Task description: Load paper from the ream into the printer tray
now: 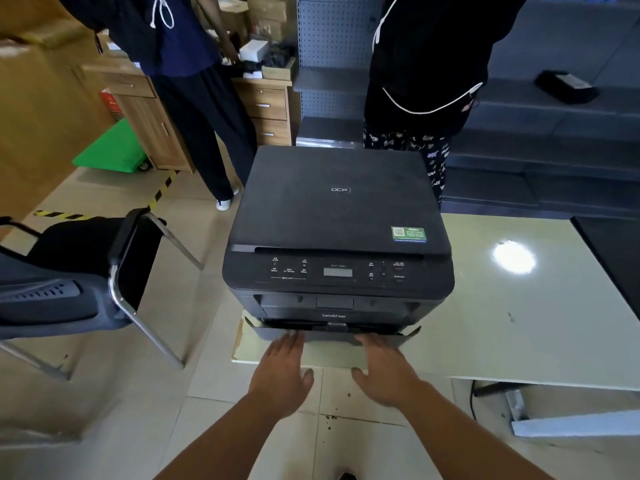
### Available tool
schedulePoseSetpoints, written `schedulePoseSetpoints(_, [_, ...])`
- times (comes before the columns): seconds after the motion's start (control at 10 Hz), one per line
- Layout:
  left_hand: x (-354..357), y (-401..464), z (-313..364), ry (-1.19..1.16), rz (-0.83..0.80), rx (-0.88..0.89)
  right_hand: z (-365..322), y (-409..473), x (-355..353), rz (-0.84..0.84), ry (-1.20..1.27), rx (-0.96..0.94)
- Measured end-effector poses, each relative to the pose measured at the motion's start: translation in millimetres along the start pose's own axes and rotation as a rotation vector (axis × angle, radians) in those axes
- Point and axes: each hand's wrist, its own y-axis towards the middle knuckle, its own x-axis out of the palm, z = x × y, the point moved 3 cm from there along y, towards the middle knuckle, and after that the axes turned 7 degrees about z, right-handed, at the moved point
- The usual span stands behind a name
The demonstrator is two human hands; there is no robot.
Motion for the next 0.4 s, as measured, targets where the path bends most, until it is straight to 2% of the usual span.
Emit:
schedulePoseSetpoints(0.2, [-7,3,-2,0.009,-0.002,-0.010,1,14,3,-0.132,-0.122,-0.013])
schedulePoseSetpoints(0.3, [-11,-5,-4,-0.004,0.006,-0.012,-3,17,-2,-0.101,-0.102,-0.001])
schedulePoseSetpoints(0.4, [-14,-12,-9,-0.011,0.035,-0.022,-6,19,-4,-0.144,-0.016,0.029])
